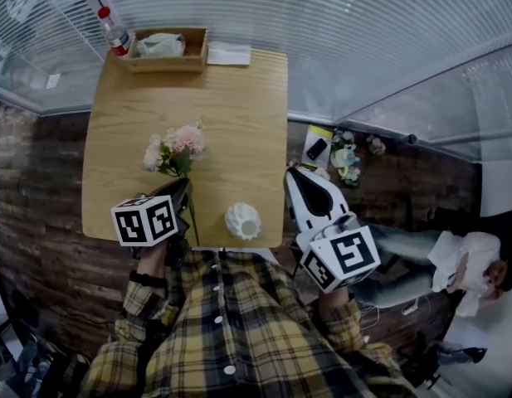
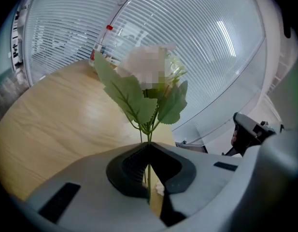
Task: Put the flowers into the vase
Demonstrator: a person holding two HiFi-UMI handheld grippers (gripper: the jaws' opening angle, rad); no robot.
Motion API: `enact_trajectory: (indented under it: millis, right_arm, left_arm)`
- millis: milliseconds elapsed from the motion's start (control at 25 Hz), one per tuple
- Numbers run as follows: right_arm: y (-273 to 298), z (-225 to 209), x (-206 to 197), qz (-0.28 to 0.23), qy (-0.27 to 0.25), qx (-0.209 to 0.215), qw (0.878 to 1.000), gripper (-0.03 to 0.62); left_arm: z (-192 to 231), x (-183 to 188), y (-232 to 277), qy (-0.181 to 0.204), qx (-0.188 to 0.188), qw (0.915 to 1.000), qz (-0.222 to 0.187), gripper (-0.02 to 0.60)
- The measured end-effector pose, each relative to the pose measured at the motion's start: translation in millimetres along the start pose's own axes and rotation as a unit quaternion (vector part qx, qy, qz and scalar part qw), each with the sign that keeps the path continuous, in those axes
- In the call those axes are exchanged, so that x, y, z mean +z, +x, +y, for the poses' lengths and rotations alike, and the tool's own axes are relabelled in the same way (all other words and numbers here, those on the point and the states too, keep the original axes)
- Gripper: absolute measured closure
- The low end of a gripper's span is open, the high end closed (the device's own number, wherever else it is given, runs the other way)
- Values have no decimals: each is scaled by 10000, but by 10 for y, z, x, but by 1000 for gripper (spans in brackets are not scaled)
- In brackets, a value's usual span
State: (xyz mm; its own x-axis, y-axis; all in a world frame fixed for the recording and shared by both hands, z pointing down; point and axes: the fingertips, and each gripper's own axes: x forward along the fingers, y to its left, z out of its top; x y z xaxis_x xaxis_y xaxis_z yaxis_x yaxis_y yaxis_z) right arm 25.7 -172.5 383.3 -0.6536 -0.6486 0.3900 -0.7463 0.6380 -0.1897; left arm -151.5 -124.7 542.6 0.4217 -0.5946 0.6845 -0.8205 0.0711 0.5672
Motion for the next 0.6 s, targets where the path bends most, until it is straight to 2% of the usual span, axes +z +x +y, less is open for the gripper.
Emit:
enact_trajectory:
  millis: [320,480,600]
  right_arm:
    - [-153,-63,62,-189,16,-254,9995,580]
    - [-218,-73,56,-258,50,-366,9990,580]
    - [-268,-73,66,-269,47,-411,9988,580]
  left_arm:
    - [-465,520,-245,528,-376,9954,-709,566]
    - [-746,789,-449,845,-614,9883,-1112,566]
    - [-1041,981,-630,1158,-842,9798,-1399,566]
